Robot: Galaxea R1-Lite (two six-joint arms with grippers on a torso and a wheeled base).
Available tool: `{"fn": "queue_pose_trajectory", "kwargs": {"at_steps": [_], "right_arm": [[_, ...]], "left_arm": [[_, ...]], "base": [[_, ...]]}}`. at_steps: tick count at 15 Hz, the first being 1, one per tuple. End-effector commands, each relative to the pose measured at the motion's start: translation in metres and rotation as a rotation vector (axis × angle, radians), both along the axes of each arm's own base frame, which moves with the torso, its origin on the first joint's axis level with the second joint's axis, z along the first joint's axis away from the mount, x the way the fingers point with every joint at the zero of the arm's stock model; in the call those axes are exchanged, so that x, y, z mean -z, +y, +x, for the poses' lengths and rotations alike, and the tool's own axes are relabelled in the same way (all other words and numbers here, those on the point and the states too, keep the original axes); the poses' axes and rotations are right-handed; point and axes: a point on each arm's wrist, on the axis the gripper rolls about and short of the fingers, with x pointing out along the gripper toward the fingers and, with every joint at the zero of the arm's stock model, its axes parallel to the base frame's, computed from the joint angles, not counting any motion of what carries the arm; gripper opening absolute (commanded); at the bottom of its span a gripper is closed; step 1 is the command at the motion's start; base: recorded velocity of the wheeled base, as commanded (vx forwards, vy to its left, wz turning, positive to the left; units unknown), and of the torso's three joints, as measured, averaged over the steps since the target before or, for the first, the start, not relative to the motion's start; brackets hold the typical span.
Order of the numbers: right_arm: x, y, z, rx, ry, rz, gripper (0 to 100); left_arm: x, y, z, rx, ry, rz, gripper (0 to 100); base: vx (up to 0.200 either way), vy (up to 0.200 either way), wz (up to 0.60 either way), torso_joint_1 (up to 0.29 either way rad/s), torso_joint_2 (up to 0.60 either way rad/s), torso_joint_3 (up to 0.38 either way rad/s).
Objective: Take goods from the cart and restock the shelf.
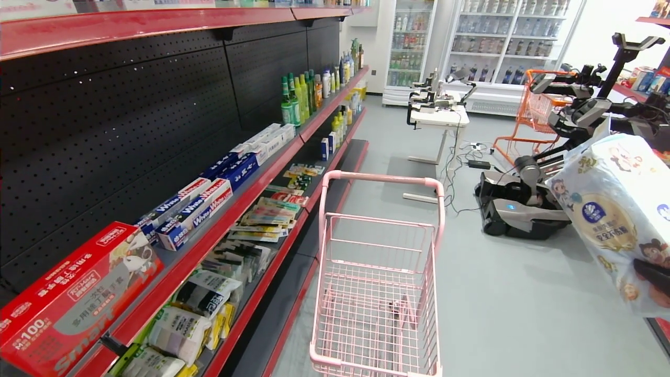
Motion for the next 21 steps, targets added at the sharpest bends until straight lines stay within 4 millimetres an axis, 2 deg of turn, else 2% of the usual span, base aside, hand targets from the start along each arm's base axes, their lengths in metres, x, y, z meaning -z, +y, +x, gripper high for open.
{"fn": "queue_pose_trajectory", "kwargs": {"at_steps": [1, 3, 12, 21], "right_arm": [[0.001, 0.0, 0.001, -0.001, 0.009, -0.008, 0], [0.002, -0.001, 0.0, 0.001, 0.012, -0.019, 0], [0.009, 0.0, -0.001, -0.006, 0.036, -0.017, 0], [0.016, 0.001, -0.013, 0.001, 0.027, -0.016, 0]], "left_arm": [[0.0, 0.0, 0.0, -0.001, 0.001, 0.0, 100], [0.0, 0.0, 0.0, -0.001, 0.001, 0.0, 100], [0.0, 0.0, 0.0, -0.001, 0.001, 0.0, 100], [0.0, 0.0, 0.0, -0.001, 0.001, 0.0, 100]], "base": [[0.0, 0.0, 0.0, 0.076, -0.14, -0.09], [0.0, 0.0, 0.0, 0.035, -0.07, -0.033], [0.0, 0.0, 0.6, 0.002, 0.0, 0.003], [0.0, 0.0, 0.6, 0.002, 0.0, 0.002]]}}
